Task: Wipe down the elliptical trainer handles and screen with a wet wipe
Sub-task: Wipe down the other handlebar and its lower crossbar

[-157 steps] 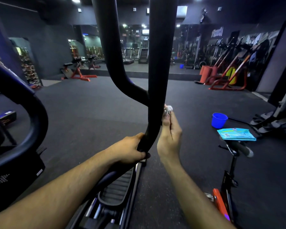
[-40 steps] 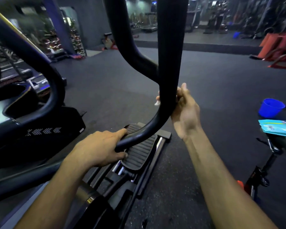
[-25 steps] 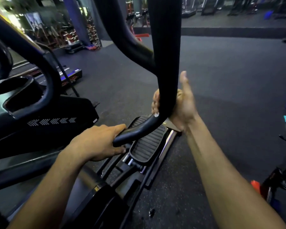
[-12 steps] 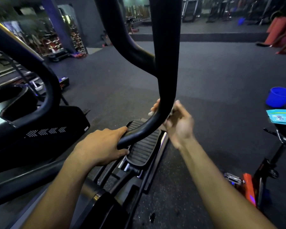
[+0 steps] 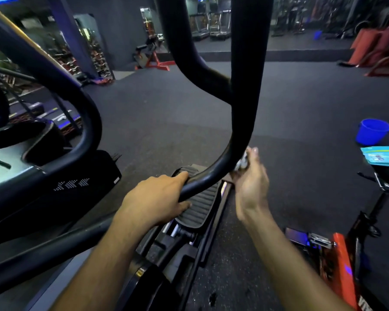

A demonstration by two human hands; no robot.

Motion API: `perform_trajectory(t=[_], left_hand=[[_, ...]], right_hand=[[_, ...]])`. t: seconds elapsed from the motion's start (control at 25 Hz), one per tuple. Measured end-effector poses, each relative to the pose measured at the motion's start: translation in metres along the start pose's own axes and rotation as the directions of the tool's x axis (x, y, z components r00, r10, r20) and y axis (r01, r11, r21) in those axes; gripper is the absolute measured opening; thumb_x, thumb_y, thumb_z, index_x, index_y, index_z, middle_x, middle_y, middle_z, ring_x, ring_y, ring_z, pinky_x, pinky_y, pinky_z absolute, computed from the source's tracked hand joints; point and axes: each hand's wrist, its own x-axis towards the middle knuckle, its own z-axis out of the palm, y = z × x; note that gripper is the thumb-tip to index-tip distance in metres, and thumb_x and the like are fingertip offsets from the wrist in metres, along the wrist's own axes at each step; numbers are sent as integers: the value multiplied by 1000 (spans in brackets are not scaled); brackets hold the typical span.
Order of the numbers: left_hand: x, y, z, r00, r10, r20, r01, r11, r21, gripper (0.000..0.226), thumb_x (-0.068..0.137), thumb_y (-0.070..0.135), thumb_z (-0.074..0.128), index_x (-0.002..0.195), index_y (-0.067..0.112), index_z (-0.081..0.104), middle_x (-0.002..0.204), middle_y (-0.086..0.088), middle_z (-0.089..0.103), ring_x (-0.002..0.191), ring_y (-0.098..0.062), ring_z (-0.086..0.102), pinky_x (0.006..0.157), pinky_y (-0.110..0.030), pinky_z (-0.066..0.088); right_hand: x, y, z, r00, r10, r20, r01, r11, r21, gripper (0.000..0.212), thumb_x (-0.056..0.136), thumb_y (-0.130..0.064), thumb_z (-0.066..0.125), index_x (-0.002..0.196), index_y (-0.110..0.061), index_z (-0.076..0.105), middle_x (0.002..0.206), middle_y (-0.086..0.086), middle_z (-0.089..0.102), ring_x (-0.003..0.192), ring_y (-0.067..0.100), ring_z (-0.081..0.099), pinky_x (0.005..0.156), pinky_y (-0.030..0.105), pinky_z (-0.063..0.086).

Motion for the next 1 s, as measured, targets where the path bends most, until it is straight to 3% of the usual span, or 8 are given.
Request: perform_trajectory(t=[0.08, 0.16, 0.28, 0.36, 0.52, 0.76, 0.84, 1.0], left_hand=[[-2, 2, -3, 1000, 4, -3, -4, 1000, 6, 40, 97, 58, 58, 121, 33, 39, 113, -2, 66, 82, -27, 54, 70, -39, 45], [-3, 2, -3, 1000, 12, -13, -12, 1000, 7, 39, 98, 57, 58, 121, 31, 39, 114, -3, 65, 82, -28, 53, 69, -38, 42], [-3, 1, -4, 999, 30, -13, -30, 1000, -6, 38, 98, 55, 57, 121, 30, 41, 117, -4, 65, 88, -32, 58, 71, -39, 43], [-4, 2, -5, 999, 39, -17, -40, 999, -16, 37, 99, 55, 57, 119, 28, 40, 117, -4, 64, 87, -31, 56, 71, -39, 43], [-7, 0, -2, 997, 60, -52, -61, 998, -27, 36, 100, 53, 57, 116, 26, 40, 113, -3, 62, 83, -29, 52, 70, -40, 43], [-6, -2, -2, 995, 73, -62, -75, 996, -42, 37, 99, 53, 58, 113, 25, 39, 111, -7, 65, 84, -31, 55, 70, -42, 44], [-6, -1, -1, 995, 78, -69, -81, 995, -49, 37, 98, 52, 59, 115, 25, 40, 113, -7, 66, 91, -35, 62, 71, -42, 45], [-7, 0, -4, 996, 75, -57, -78, 996, -46, 37, 98, 51, 59, 117, 25, 42, 115, -7, 66, 100, -35, 66, 73, -41, 45]], right_hand=[[12, -20, 11, 983, -172, -65, 159, 972, -174, 33, 109, -36, 39, 106, -25, 70, 99, -9, 71, 103, 14, 65, 99, 34, 50], [27, -36, 18, 958, -285, -24, 264, 912, -314, 47, 108, -42, 34, 107, -13, 71, 99, 5, 76, 99, 23, 69, 93, 36, 52], [35, -43, 18, 996, -60, 71, 71, 983, -167, 68, 108, -51, 28, 104, 6, 66, 84, 18, 68, 76, 29, 65, 75, 37, 55], [22, -29, 14, 994, 90, 57, -88, 995, -39, 66, 108, -51, 29, 106, 4, 66, 88, 20, 66, 80, 30, 65, 79, 40, 55], [2, 3, 8, 991, -55, -120, 44, 994, -95, 51, 100, -55, 48, 111, -7, 61, 100, 19, 60, 93, 33, 56, 91, 45, 50], [41, -54, 28, 985, -134, 104, 148, 978, -144, 84, 105, -61, 25, 113, 10, 69, 94, 22, 68, 80, 31, 63, 79, 40, 53], [42, -49, 23, 987, -60, 149, 80, 988, -132, 86, 103, -64, 24, 104, 7, 71, 83, 19, 66, 72, 30, 62, 71, 35, 51], [23, -7, 18, 937, 289, 198, -313, 944, 103, 81, 98, -71, 30, 81, 0, 66, 73, 16, 57, 65, 30, 59, 72, 40, 50]])
